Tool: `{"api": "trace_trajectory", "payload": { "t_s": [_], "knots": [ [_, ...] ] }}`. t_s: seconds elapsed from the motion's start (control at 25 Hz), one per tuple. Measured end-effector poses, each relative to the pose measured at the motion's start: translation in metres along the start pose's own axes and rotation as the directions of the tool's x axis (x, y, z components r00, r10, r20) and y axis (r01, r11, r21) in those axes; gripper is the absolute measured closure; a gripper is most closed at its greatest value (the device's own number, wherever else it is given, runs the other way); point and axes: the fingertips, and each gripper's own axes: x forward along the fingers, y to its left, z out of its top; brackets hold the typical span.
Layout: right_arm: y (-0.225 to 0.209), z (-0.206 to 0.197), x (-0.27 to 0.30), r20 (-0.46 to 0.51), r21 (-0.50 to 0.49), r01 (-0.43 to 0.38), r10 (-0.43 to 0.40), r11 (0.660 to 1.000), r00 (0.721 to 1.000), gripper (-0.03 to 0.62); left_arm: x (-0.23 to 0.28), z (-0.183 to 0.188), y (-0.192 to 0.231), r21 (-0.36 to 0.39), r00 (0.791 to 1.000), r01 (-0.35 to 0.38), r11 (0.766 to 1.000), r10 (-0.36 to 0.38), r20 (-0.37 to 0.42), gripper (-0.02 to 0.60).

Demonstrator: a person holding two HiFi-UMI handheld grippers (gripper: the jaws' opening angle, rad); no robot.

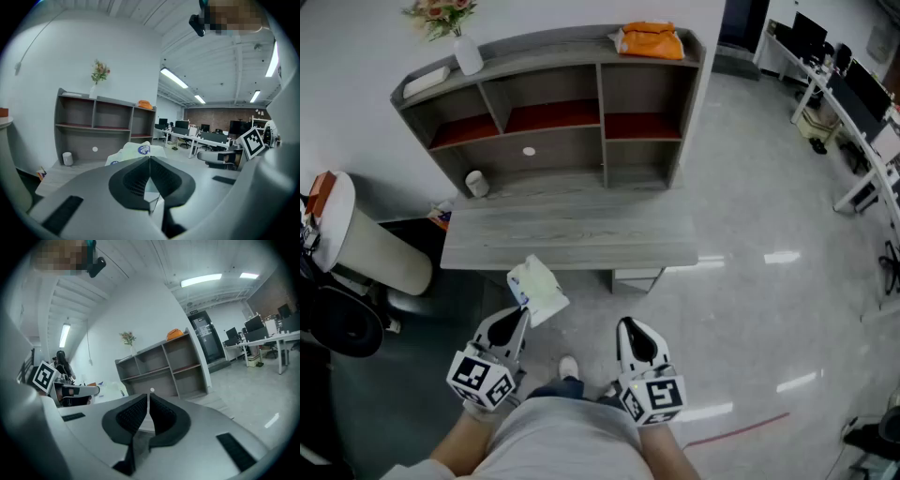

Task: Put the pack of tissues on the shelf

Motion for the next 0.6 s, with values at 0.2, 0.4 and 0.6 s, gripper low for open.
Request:
{"api": "trace_trajectory", "payload": {
  "t_s": [0.2,0.4,0.6],
  "knots": [
    [0.027,0.003,0.003,0.012,-0.013,0.033,-0.032,0.999,0.999,0.563,-0.005,0.000,0.014,0.002,0.999,0.041,0.999,-0.041,0.012,0.563],
    [0.038,0.000,0.014,-0.001,-0.031,0.070,-0.070,0.997,0.998,0.563,-0.006,0.000,0.031,-0.024,0.997,0.079,0.997,-0.078,0.025,0.565],
    [0.048,0.002,0.028,0.007,-0.015,0.105,-0.105,0.994,0.994,0.563,-0.005,0.001,0.055,-0.027,0.994,0.106,0.994,-0.106,0.022,0.564]
  ]
}}
